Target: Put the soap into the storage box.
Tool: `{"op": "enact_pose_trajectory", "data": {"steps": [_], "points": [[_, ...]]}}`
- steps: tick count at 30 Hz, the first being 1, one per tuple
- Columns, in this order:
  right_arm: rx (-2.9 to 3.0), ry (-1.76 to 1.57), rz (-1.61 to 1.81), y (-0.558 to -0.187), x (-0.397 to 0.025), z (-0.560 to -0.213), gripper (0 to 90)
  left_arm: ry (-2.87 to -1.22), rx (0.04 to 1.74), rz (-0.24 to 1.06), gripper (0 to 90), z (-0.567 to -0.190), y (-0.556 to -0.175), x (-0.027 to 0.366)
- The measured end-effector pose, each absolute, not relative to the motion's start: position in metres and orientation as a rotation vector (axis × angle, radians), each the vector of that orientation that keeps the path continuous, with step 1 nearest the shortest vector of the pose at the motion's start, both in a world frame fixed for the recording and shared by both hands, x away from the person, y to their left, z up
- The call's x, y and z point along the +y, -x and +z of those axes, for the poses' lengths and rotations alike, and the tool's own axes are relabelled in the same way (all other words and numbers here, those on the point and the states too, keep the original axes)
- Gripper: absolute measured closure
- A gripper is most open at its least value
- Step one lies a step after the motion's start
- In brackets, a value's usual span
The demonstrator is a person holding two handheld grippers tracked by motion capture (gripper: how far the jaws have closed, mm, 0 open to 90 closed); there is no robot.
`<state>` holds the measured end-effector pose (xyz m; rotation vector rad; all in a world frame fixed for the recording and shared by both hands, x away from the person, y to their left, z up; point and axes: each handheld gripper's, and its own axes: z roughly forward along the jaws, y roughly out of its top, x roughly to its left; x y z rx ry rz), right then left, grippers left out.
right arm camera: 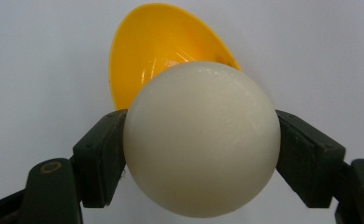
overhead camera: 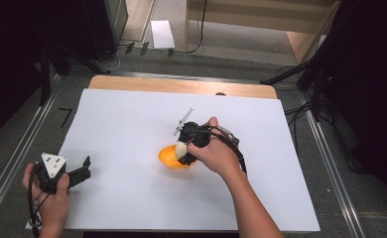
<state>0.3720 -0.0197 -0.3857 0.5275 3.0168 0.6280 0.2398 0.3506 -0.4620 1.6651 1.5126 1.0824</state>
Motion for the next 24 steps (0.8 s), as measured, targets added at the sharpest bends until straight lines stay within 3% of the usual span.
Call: {"op": "enact_pose_trajectory", "data": {"steps": [24], "points": [[3.03,-0.535,0.576,-0.373,-0.008,-0.394,27.3,-1.667,1.517,1.081,6.8,-0.462,-0.24,0.35]]}}
